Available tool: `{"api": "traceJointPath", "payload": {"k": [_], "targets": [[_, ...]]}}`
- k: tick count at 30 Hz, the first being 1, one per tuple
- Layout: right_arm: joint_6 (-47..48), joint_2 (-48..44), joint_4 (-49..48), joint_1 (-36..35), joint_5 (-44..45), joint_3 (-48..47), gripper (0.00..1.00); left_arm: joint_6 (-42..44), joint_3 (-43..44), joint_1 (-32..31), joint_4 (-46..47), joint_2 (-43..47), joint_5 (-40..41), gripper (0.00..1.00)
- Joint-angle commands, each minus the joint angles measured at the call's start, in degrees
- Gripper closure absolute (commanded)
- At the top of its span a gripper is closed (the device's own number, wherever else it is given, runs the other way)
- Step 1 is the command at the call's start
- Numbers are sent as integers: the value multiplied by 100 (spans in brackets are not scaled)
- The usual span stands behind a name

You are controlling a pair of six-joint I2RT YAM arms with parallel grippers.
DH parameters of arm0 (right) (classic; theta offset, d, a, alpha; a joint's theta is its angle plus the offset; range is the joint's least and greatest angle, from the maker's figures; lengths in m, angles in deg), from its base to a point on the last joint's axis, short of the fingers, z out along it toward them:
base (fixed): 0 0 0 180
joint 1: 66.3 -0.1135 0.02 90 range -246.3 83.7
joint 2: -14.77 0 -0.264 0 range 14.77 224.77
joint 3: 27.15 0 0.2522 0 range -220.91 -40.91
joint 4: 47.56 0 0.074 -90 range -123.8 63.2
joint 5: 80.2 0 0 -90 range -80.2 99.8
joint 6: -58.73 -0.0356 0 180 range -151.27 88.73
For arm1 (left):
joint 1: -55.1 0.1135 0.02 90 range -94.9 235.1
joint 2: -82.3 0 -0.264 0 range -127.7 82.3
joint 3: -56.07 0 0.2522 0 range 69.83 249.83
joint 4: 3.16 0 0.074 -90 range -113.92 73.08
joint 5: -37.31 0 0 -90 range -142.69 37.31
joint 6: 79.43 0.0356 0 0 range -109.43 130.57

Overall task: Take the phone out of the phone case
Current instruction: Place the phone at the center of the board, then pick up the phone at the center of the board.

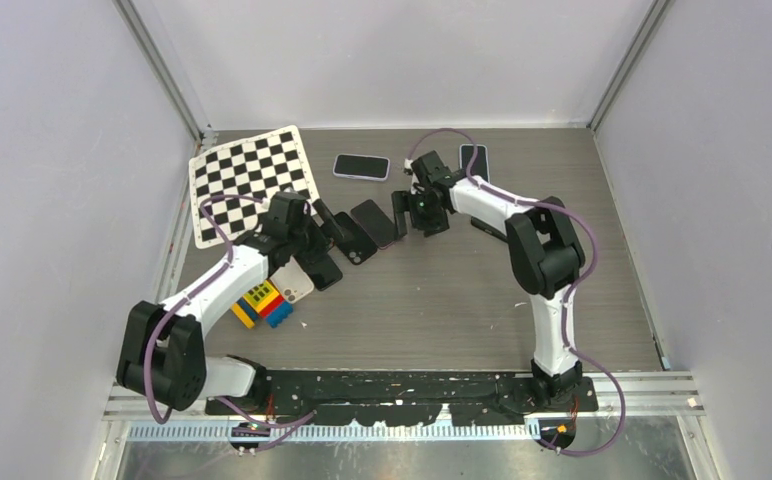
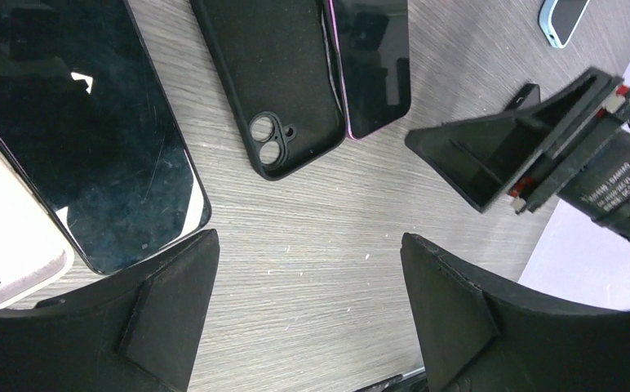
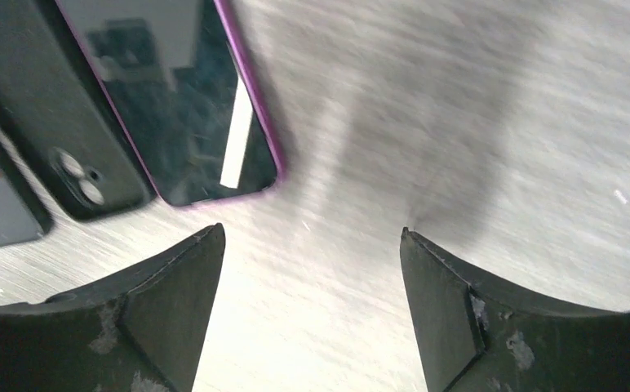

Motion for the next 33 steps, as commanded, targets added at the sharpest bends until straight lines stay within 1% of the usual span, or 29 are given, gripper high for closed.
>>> {"api": "traceJointPath", "payload": {"k": [1,4,6,7,8,9,10,12,13,14,15,16,20,21,25,29,33], "targets": [[303,-1131,332,117,967,408,15,311,208,-19,15,275,61,15],[218,-1846,144,405,1700,878,15,487,237,-18,18,368,-8,15],[56,-2199,-184,768,2016,1294,15,586,237,-21,16,439,-70,14],[-104,-2289,-245,1080,2087,1539,15,631,237,-19,10,462,-99,14],[-187,-2415,-294,1236,2192,1625,15,673,239,-18,9,495,-116,13],[-370,-2454,-305,1577,2227,1764,15,713,238,-18,16,510,-153,13],[-469,-2496,-311,1761,2287,1812,14,748,219,-18,48,533,-218,12],[-857,-2476,-320,2478,2328,1907,8,778,195,-17,159,545,-432,10],[-1051,-2449,-371,2656,2278,1956,7,784,187,-20,185,550,-522,9],[-1172,-2372,-527,3015,2075,1983,6,793,161,-19,230,566,-592,8],[-1204,-2314,-602,3166,1962,1992,5,794,146,-14,257,576,-638,6],[-1224,-2167,-737,3389,1788,1984,5,795,108,-18,282,599,-668,2],[-965,-1575,-901,3666,1166,1719,6,883,75,-18,285,668,-695,0],[-907,-1444,-925,3676,901,1641,6,909,71,-18,270,690,-706,0],[-596,-1123,-1102,3686,430,1517,7,924,-3,-18,266,768,-720,0],[-379,-816,-1110,3686,110,1410,7,874,-120,-11,361,789,-780,0],[-247,-742,-1021,3686,-140,1505,8,942,-162,-10,348,827,-784,0]]}}
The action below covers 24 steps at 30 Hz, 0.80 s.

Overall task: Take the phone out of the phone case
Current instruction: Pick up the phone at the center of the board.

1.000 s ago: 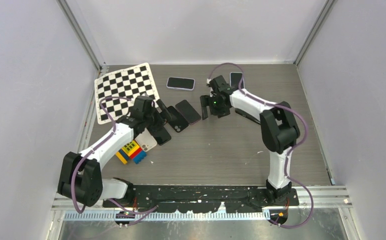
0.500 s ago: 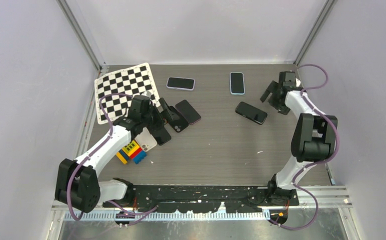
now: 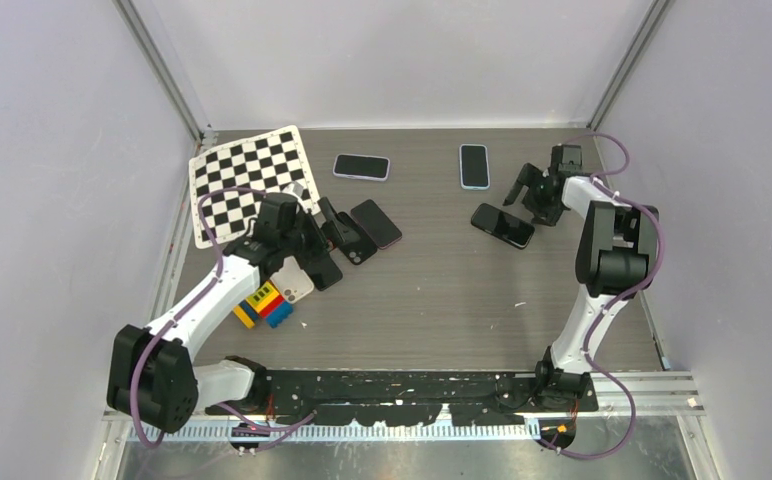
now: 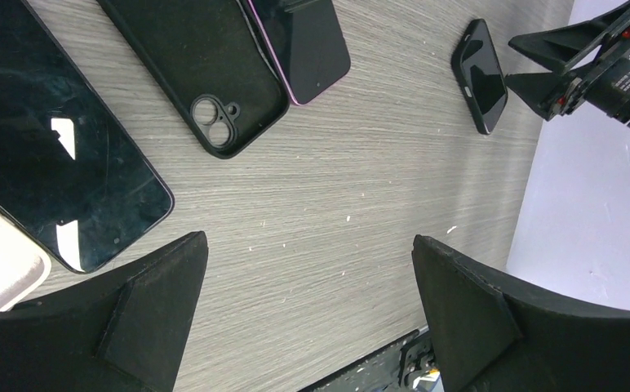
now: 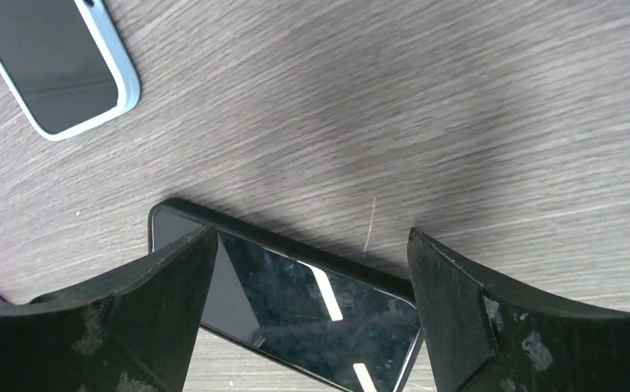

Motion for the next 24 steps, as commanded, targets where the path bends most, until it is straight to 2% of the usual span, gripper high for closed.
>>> {"api": "traceJointPath", "payload": {"k": [1,8,15,19,24], "targets": [[261,140,69,1,-478,66,8,173,-68,-10,225,182,-84,0],[-499,-638,254,-111,-658,906,10,273,-71,15,179,155,-42,0],[-500,-1705,567,-710,-385,1684,11,313,0,34,264,-88,-127,0],[-495,-1752,737,-1477,127,1776,14,285,-2,34,327,-195,-158,0],[-520,-1566,851,-1822,614,1769,24,323,9,34,308,-254,-168,0]]}}
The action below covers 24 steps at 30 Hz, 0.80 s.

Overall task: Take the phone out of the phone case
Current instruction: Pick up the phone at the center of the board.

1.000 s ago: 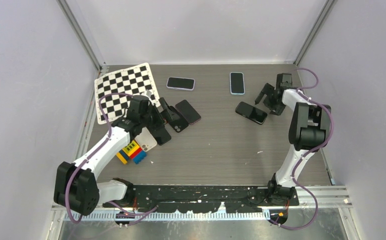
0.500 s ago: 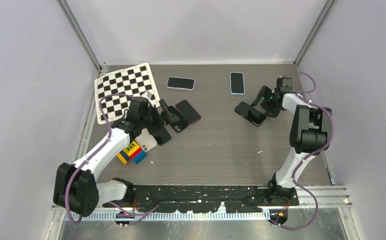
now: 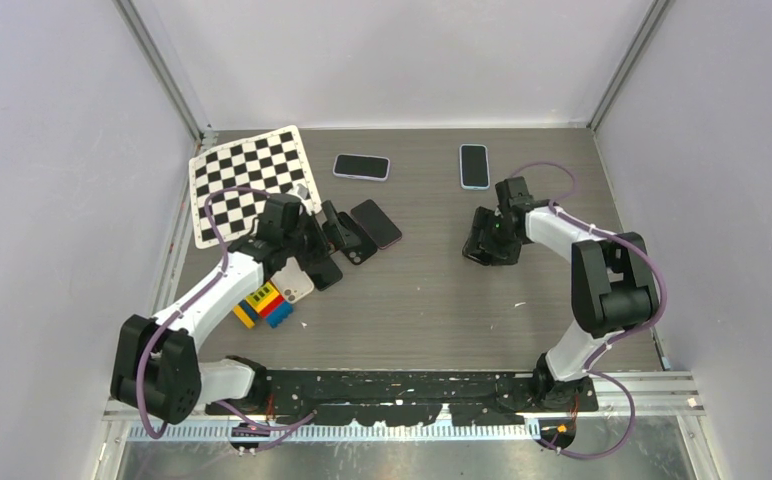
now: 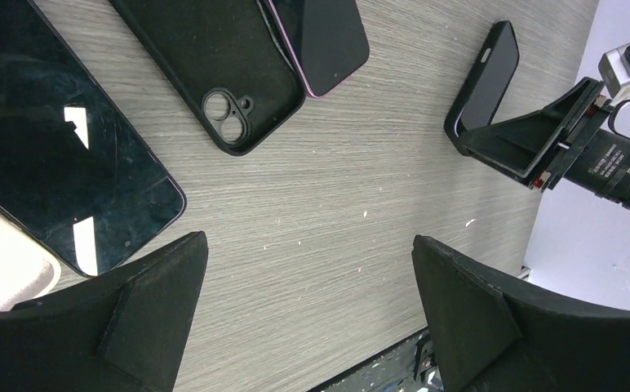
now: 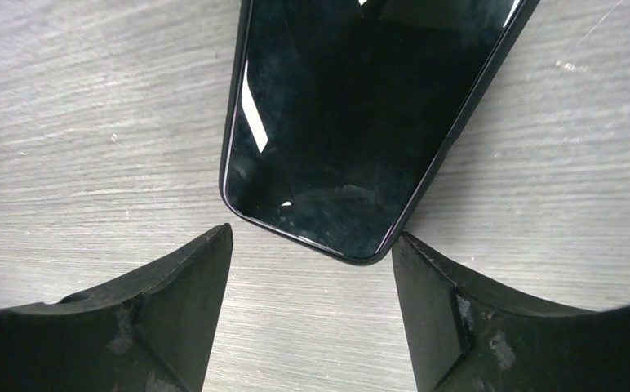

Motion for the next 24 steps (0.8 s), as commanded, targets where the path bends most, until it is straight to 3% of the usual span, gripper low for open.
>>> {"api": "traceJointPath", "payload": {"k": [1,7,11,17,24], "targets": [[-71,-18,270,-218,649,-28,24,119,67,23,253,-36,-81,0],[-307,-26,112,-303,1081,21,25,112,52,32,210,-72,-52,0],[-634,-255,-341,-305,805,155,10,136,60,41,208,-65,-25,0],[-1103,-22,-546,-311,639,-59,3,152,78,67,208,-92,-12,0],[-1478,870,-47,-959,2153,-863,2,182,127,84,230,-169,-24,0]]}}
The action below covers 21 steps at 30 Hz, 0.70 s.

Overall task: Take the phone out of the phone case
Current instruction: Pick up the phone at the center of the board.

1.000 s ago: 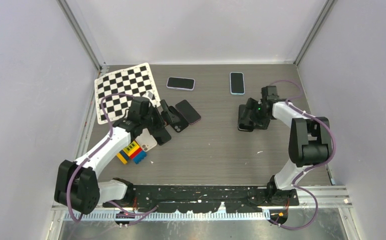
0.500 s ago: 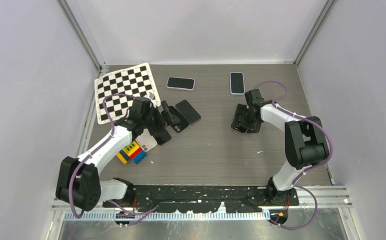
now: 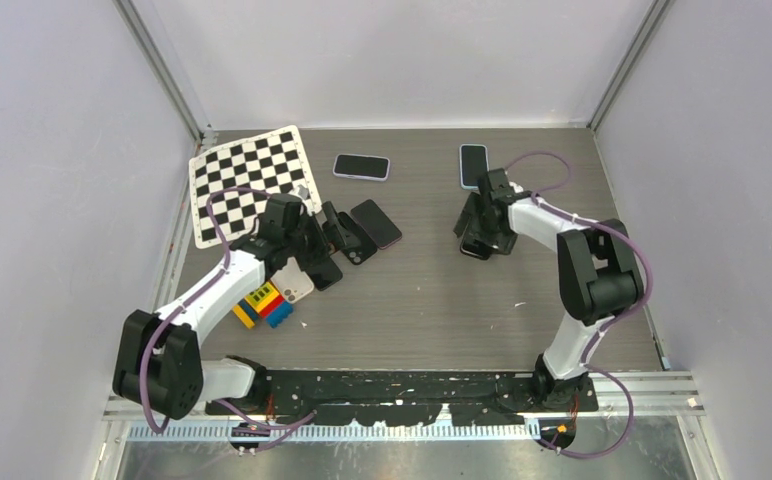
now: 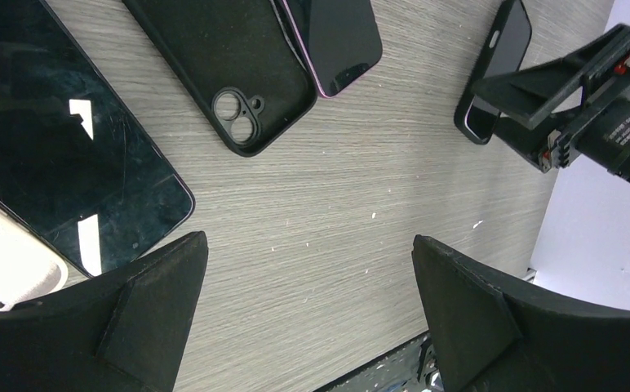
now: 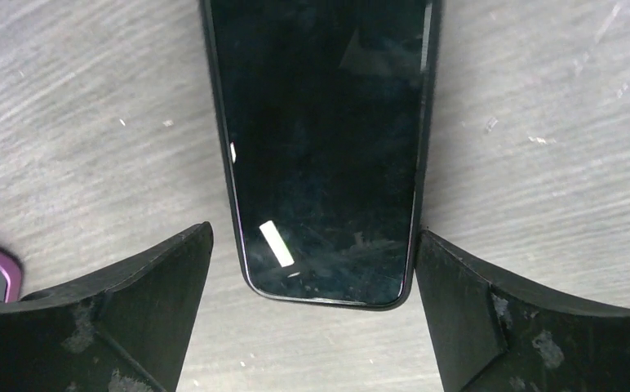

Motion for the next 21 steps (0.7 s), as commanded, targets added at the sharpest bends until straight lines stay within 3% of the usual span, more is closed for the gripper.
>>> {"api": "traceJointPath", "payload": {"k": [1,7,10,13,15,21], "targets": [[-408,553,193,-466,1126,-531,2,147,135,40,223,-32,-18,0],[-535,837,542,-698,1680,-526,10,205,131,66,170,36,36,0],[-454,859,288,-701,1495,-371,26,217,131,98,156,39,37,0],[-369,766,27,-701,1142,-189,49,218,163,119,149,13,15,0],[-334,624,-150,-701,875,-126,56,231,202,120,121,1,-3,0],[-347,-113,-1166,-701,-438,153,65,253,334,153,-3,1,-18,0]]}}
